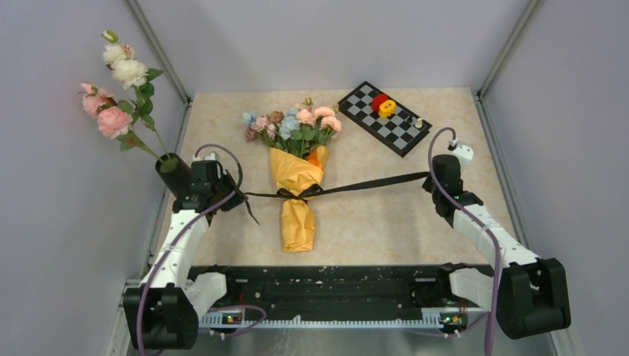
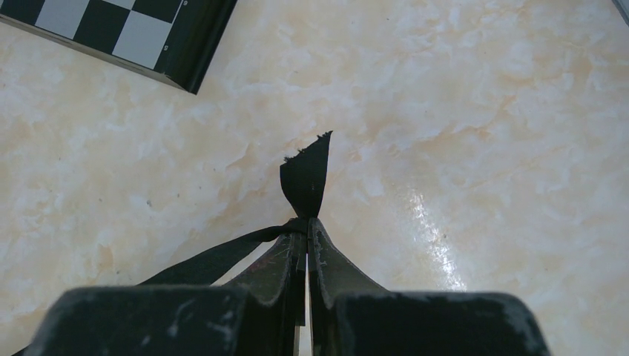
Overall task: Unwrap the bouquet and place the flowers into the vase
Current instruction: Untie the ribbon from the wrapping paper.
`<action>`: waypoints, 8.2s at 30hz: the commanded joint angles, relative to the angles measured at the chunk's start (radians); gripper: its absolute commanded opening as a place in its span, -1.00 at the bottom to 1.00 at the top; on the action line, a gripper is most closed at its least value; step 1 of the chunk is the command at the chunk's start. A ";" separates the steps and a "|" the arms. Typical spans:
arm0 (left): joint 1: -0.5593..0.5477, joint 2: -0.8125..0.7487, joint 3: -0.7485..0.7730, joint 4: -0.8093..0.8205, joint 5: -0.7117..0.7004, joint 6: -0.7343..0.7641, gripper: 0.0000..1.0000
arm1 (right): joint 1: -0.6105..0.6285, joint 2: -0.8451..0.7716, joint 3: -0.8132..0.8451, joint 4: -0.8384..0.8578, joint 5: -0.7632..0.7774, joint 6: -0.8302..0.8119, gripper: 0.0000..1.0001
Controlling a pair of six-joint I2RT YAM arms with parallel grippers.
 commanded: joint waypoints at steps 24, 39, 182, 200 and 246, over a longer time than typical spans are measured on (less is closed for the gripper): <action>0.130 0.011 0.130 -0.067 -0.059 0.104 -1.00 | -0.080 -0.009 0.074 0.016 -0.025 0.008 -1.00; 0.165 0.018 0.183 -0.112 -0.127 0.173 -1.00 | -0.122 -0.006 0.113 0.007 -0.012 -0.013 -1.00; -0.026 -0.342 0.125 -0.071 -0.351 0.345 0.97 | -0.238 -0.190 0.028 0.081 -0.417 -0.036 0.69; -0.194 0.135 0.300 0.081 0.209 0.186 0.97 | 0.553 0.139 -0.004 0.384 -0.426 0.161 0.63; -0.193 0.240 0.324 0.081 0.122 0.259 0.97 | 0.950 0.499 0.258 0.258 -0.177 0.096 0.16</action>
